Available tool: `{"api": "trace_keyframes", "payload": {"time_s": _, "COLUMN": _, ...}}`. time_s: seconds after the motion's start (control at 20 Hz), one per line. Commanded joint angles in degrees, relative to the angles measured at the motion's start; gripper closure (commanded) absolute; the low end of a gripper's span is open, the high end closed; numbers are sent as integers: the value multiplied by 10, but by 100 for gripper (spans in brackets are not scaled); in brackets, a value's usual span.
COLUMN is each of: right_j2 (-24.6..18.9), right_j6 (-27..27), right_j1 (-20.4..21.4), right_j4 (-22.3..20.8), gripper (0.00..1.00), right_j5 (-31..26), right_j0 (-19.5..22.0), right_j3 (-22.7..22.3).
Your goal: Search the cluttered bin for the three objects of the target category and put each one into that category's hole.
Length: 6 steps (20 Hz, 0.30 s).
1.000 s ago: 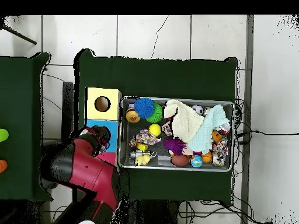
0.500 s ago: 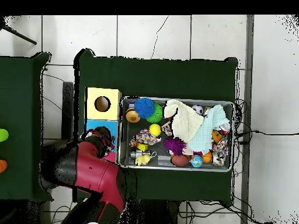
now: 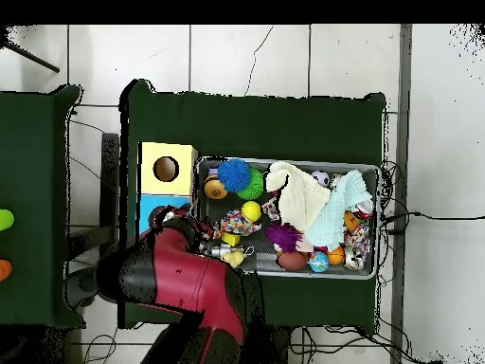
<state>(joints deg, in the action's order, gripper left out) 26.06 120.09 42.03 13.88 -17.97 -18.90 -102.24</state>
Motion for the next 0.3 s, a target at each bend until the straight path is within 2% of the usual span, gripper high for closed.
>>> {"api": "trace_keyframes", "payload": {"time_s": 0.05, "right_j2": -115, "right_j6": -119, "right_j1": 43, "right_j4": -107, "gripper": 0, "right_j5": -58, "right_j0": 45, "right_j3": 13}}
{"api": "trace_keyframes", "payload": {"time_s": 0.1, "right_j2": -124, "right_j6": -120, "right_j1": 48, "right_j4": -118, "gripper": 0, "right_j5": -52, "right_j0": 51, "right_j3": 9}}
{"api": "trace_keyframes", "payload": {"time_s": 0.15, "right_j2": -142, "right_j6": -108, "right_j1": 54, "right_j4": -143, "gripper": 100, "right_j5": -61, "right_j0": 64, "right_j3": 10}}
{"api": "trace_keyframes", "payload": {"time_s": 0.3, "right_j2": -162, "right_j6": -120, "right_j1": 60, "right_j4": -158, "gripper": 100, "right_j5": -60, "right_j0": 77, "right_j3": 7}}
